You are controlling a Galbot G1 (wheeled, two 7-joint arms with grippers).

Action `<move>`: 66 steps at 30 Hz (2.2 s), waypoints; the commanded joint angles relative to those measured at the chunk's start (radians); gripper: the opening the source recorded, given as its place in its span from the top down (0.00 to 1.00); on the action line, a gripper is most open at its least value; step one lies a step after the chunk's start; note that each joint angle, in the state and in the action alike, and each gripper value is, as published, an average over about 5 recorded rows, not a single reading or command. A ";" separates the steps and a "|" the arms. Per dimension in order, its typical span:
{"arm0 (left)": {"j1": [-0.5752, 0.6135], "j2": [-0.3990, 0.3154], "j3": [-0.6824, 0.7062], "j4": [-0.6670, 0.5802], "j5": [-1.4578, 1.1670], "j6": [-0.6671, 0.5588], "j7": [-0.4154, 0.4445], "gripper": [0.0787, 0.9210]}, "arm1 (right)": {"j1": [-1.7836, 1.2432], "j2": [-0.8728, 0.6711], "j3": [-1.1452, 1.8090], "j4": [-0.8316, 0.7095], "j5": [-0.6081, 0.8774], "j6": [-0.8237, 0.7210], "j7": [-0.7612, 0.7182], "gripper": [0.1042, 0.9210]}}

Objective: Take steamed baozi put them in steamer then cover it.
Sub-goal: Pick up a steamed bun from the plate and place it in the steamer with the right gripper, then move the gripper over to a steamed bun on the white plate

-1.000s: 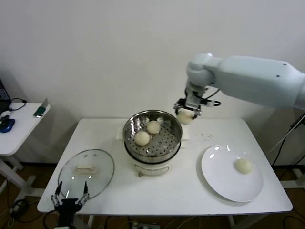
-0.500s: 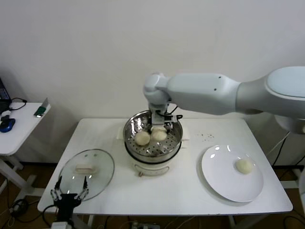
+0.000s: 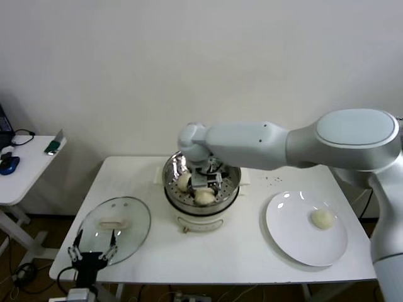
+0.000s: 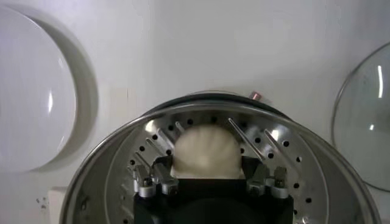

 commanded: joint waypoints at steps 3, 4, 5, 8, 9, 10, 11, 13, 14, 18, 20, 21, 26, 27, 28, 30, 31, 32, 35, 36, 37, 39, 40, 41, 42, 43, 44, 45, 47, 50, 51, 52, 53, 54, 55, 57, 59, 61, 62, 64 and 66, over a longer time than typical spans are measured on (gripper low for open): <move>-0.001 0.002 0.000 0.006 -0.005 -0.001 -0.001 0.12 | -0.007 0.003 0.019 0.001 -0.065 0.008 0.020 0.13; -0.001 0.002 -0.001 0.006 -0.005 -0.001 -0.001 0.12 | 0.001 -0.004 0.024 0.006 -0.063 0.007 0.020 0.12; -0.001 0.002 -0.001 0.007 -0.004 -0.001 -0.001 0.12 | 0.011 -0.015 0.031 0.011 -0.061 0.006 0.020 0.12; -0.001 0.002 0.000 0.009 -0.002 -0.002 -0.002 0.12 | 0.040 -0.054 0.056 0.027 -0.056 -0.002 0.018 0.12; 0.000 0.002 0.001 0.009 -0.001 -0.003 -0.002 0.12 | 0.051 -0.071 0.065 0.031 -0.052 -0.006 0.017 0.12; 0.001 0.002 0.001 0.009 0.000 -0.003 -0.003 0.12 | 0.064 -0.089 0.070 0.035 -0.043 -0.014 0.017 0.12; 0.003 0.002 0.001 0.008 0.001 -0.003 -0.003 0.12 | 0.078 -0.108 0.073 0.038 -0.032 -0.023 0.017 0.12; 0.007 0.002 0.001 0.005 0.004 -0.004 -0.003 0.12 | 0.116 -0.151 0.063 0.040 -0.003 -0.041 0.016 0.12; 0.009 0.002 0.001 0.004 0.005 -0.005 -0.004 0.12 | 0.137 -0.177 0.054 0.041 0.020 -0.056 0.016 0.12; 0.015 0.002 0.001 -0.002 0.007 -0.007 -0.004 0.12 | 0.200 -0.309 0.010 0.051 0.136 -0.163 0.035 0.12; 0.018 0.002 0.003 -0.006 0.010 -0.008 -0.004 0.12 | 0.221 -0.391 -0.028 0.069 0.212 -0.258 0.063 0.12; 0.019 0.001 0.004 -0.007 0.011 -0.008 -0.003 0.12 | 0.230 -0.429 -0.051 0.082 0.251 -0.308 0.079 0.12; 0.020 -0.001 0.009 -0.008 0.016 -0.009 -0.003 0.12 | 0.233 -0.615 -0.125 0.144 0.365 -0.561 0.104 0.12; 0.020 0.000 0.009 -0.007 0.016 -0.010 -0.003 0.12 | 0.224 -0.648 -0.127 0.149 0.370 -0.595 0.103 0.12; 0.020 0.000 0.009 -0.005 0.016 -0.011 -0.003 0.12 | 0.212 -0.680 -0.124 0.150 0.372 -0.619 0.103 0.12; 0.021 0.000 0.009 -0.003 0.016 -0.011 -0.003 0.12 | 0.170 -0.737 -0.101 0.147 0.365 -0.646 0.097 0.12; 0.021 0.000 0.008 -0.002 0.017 -0.012 -0.003 0.12 | 0.146 -0.761 -0.086 0.144 0.358 -0.653 0.089 0.12; 0.022 -0.001 0.008 -0.001 0.017 -0.012 -0.003 0.12 | 0.116 -0.784 -0.066 0.141 0.348 -0.661 0.078 0.12; 0.026 -0.004 0.005 -0.001 0.019 -0.012 -0.003 0.12 | 0.001 -0.842 0.005 0.124 0.308 -0.673 0.045 0.12; 0.028 -0.005 0.003 -0.001 0.020 -0.012 -0.003 0.12 | -0.047 -0.859 0.036 0.113 0.294 -0.676 0.038 0.12; 0.030 -0.005 0.000 -0.001 0.020 -0.012 -0.003 0.12 | -0.094 -0.871 0.067 0.100 0.278 -0.676 0.034 0.12; 0.036 -0.006 -0.007 -0.004 0.019 -0.012 -0.003 0.12 | -0.178 -0.887 0.125 0.071 0.229 -0.665 0.031 0.12; 0.040 -0.007 -0.011 -0.006 0.017 -0.012 -0.003 0.12 | -0.222 -0.894 0.154 0.055 0.193 -0.654 0.029 0.12; 0.043 -0.007 -0.015 -0.009 0.016 -0.012 -0.003 0.12 | -0.255 -0.898 0.176 0.044 0.161 -0.644 0.028 0.12; 0.046 -0.006 -0.018 -0.011 0.014 -0.011 -0.003 0.12 | -0.291 -0.900 0.204 0.030 0.125 -0.632 0.027 0.12; 0.048 -0.007 -0.021 -0.013 0.013 -0.010 -0.003 0.12 | -0.326 -0.902 0.230 0.017 0.096 -0.621 0.026 0.12; 0.049 -0.007 -0.023 -0.014 0.013 -0.010 -0.003 0.12 | -0.356 -0.902 0.254 0.005 0.078 -0.616 0.026 0.12; 0.049 -0.009 -0.023 -0.014 0.014 -0.009 -0.003 0.12 | -0.383 -0.901 0.277 -0.009 0.061 -0.611 0.025 0.12; 0.049 -0.015 -0.024 -0.012 0.016 -0.008 -0.004 0.12 | -0.428 -0.896 0.317 -0.041 0.029 -0.597 0.025 0.12; 0.048 -0.024 -0.022 -0.008 0.023 -0.008 -0.004 0.12 | -0.472 -0.884 0.366 -0.084 -0.005 -0.577 0.025 0.12; 0.049 -0.026 -0.021 -0.007 0.026 -0.008 -0.004 0.12 | -0.482 -0.880 0.378 -0.094 -0.011 -0.572 0.025 0.12; 0.049 -0.028 -0.020 -0.005 0.030 -0.008 -0.004 0.12 | -0.492 -0.876 0.389 -0.104 -0.016 -0.569 0.025 0.12; 0.049 -0.029 -0.020 -0.004 0.032 -0.009 -0.005 0.12 | -0.499 -0.873 0.395 -0.112 -0.019 -0.567 0.025 0.12; 0.049 -0.030 -0.020 -0.002 0.035 -0.009 -0.005 0.12 | -0.508 -0.869 0.406 -0.122 -0.022 -0.565 0.025 0.12; 0.049 -0.031 -0.020 -0.001 0.036 -0.009 -0.006 0.12 | -0.517 -0.865 0.416 -0.132 -0.025 -0.564 0.025 0.12; 0.049 -0.032 -0.022 -0.001 0.037 -0.008 -0.006 0.12 | -0.529 -0.857 0.432 -0.151 -0.030 -0.559 0.025 0.12; 0.048 -0.032 -0.025 0.001 0.036 -0.008 -0.007 0.12 | -0.538 -0.849 0.446 -0.166 -0.032 -0.554 0.026 0.12; 0.048 -0.032 -0.026 0.004 0.036 -0.009 -0.007 0.12 | -0.545 -0.840 0.457 -0.177 -0.033 -0.551 0.027 0.12; 0.048 -0.033 -0.026 0.006 0.036 -0.009 -0.007 0.12 | -0.550 -0.835 0.464 -0.182 -0.033 -0.550 0.028 0.12; 0.049 -0.034 -0.025 0.008 0.036 -0.010 -0.007 0.12 | -0.557 -0.827 0.474 -0.190 -0.033 -0.550 0.030 0.12; 0.050 -0.035 -0.024 0.009 0.037 -0.010 -0.007 0.12 | -0.563 -0.820 0.483 -0.198 -0.033 -0.550 0.032 0.12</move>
